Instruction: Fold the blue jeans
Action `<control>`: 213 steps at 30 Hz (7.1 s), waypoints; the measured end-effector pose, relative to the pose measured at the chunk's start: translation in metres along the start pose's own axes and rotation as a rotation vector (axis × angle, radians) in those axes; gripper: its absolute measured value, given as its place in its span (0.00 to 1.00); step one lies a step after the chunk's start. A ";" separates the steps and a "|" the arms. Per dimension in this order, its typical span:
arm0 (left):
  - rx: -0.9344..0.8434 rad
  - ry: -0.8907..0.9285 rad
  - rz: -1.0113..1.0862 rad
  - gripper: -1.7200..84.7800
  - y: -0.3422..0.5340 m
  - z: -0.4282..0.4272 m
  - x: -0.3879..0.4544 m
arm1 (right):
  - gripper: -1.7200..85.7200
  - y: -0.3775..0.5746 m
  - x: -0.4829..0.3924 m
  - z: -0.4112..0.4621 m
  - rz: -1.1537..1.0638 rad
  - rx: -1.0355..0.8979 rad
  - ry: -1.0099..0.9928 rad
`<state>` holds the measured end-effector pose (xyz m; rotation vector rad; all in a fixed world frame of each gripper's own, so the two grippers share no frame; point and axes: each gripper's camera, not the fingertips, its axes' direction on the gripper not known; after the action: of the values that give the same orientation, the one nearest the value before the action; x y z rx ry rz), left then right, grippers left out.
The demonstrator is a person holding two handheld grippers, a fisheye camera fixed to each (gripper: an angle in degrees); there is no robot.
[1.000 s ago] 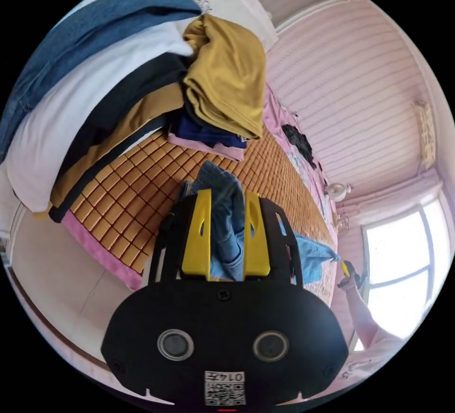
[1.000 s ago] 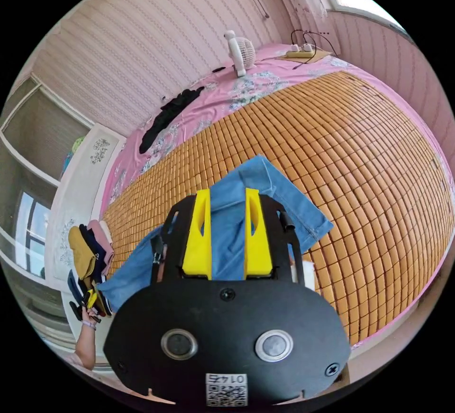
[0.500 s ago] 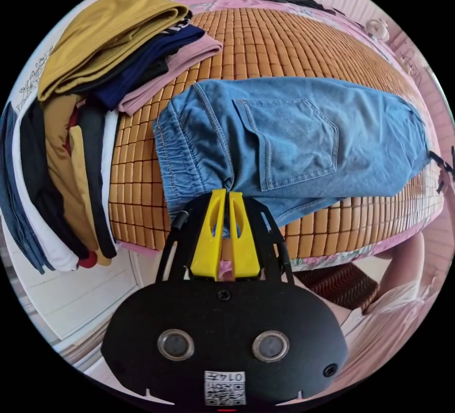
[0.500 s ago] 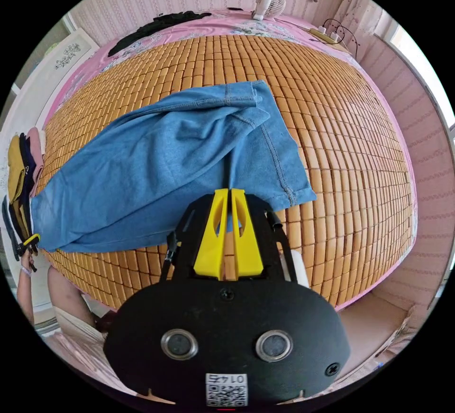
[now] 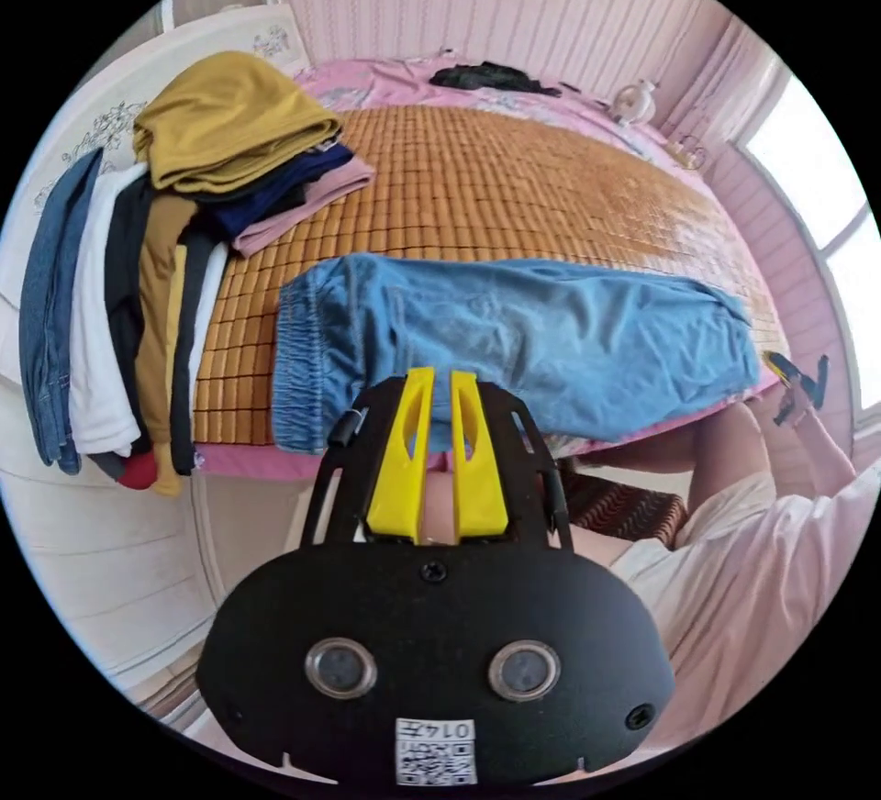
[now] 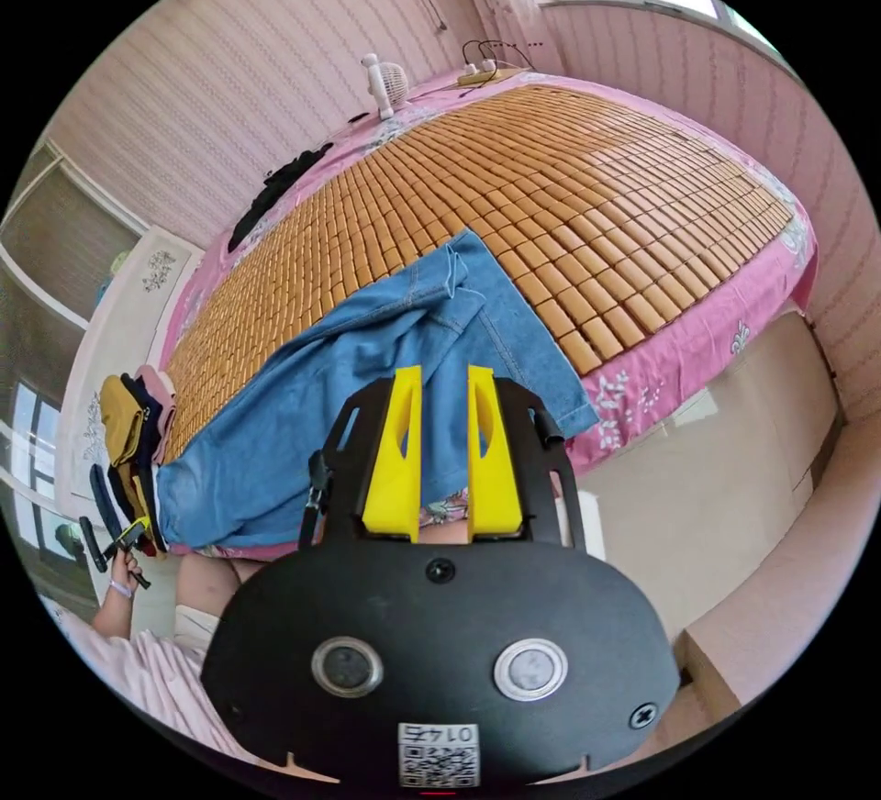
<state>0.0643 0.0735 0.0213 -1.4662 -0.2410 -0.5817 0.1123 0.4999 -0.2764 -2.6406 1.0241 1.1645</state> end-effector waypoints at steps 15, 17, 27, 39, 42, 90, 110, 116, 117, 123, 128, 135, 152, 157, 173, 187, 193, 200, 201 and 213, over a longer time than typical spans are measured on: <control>-0.122 0.346 0.622 0.12 -0.053 0.070 0.355 | 0.03 -0.050 0.013 -0.034 -0.056 0.007 -0.174; -0.122 0.345 0.707 0.12 -0.061 0.072 0.394 | 0.03 -0.039 0.017 -0.062 -0.083 0.059 -0.188; -0.212 0.327 0.867 0.12 -0.081 0.107 0.519 | 0.02 0.074 0.112 -0.042 0.120 -0.060 -0.072; -0.343 0.146 0.973 0.02 -0.088 0.155 0.614 | 0.02 0.099 0.118 -0.055 0.052 -0.055 -0.041; -0.300 0.174 1.046 0.03 -0.084 0.136 0.628 | 0.03 0.119 0.128 -0.060 0.051 -0.054 -0.028; -0.108 0.254 1.190 0.07 -0.254 0.209 0.960 | 0.02 0.216 0.112 -0.056 0.380 0.127 -0.133; 0.095 0.116 0.620 0.07 -0.065 -0.064 0.418 | 0.02 0.233 -0.121 -0.116 -0.303 -0.006 0.068; 0.018 0.185 0.481 0.07 0.040 -0.034 0.352 | 0.02 0.198 -0.270 -0.060 -0.673 -0.188 -0.112; 0.010 0.208 0.483 0.07 0.049 -0.027 0.351 | 0.02 0.194 -0.304 -0.045 -0.761 -0.238 -0.114; 0.003 0.257 0.560 0.07 0.062 -0.006 0.366 | 0.01 0.177 -0.438 0.011 -1.071 -0.397 -0.092; 0.015 0.232 0.588 0.07 0.054 0.004 0.361 | 0.01 0.144 -0.494 0.048 -1.135 -0.478 0.003; -0.012 0.208 0.558 0.02 0.039 0.030 0.336 | 0.01 0.084 -0.566 0.100 -1.172 -0.515 0.077; -0.127 0.225 0.619 0.01 0.064 0.060 0.304 | 0.02 0.031 -0.543 0.135 -1.109 -0.569 0.066; -0.047 0.245 0.533 0.01 0.064 0.026 0.261 | 0.04 0.018 -0.389 0.034 -0.698 -0.266 -0.135; -0.185 0.074 0.183 0.01 0.036 0.041 0.159 | 0.18 0.067 0.006 -0.049 0.172 0.014 0.043; -0.313 0.014 0.285 0.01 0.024 0.070 0.161 | 0.04 0.069 0.044 -0.114 0.089 0.174 -0.256; -0.325 0.134 0.466 0.01 0.019 0.082 0.208 | 0.04 0.027 0.028 -0.185 -0.027 0.371 -0.380; -0.270 0.343 0.618 0.01 0.007 0.097 0.300 | 0.04 -0.016 -0.058 -0.285 -0.291 0.576 -0.427; -0.251 0.388 0.620 0.01 0.005 0.095 0.311 | 0.04 -0.019 -0.089 -0.291 -0.374 0.573 -0.453; -0.053 0.346 0.258 0.02 0.064 -0.036 0.105 | 0.12 0.146 -0.422 -0.049 -1.005 -0.330 -0.611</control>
<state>0.1776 0.0149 0.0141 -1.3938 0.2329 -0.6219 -0.1514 0.6018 0.0733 -2.1566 -0.5763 1.6767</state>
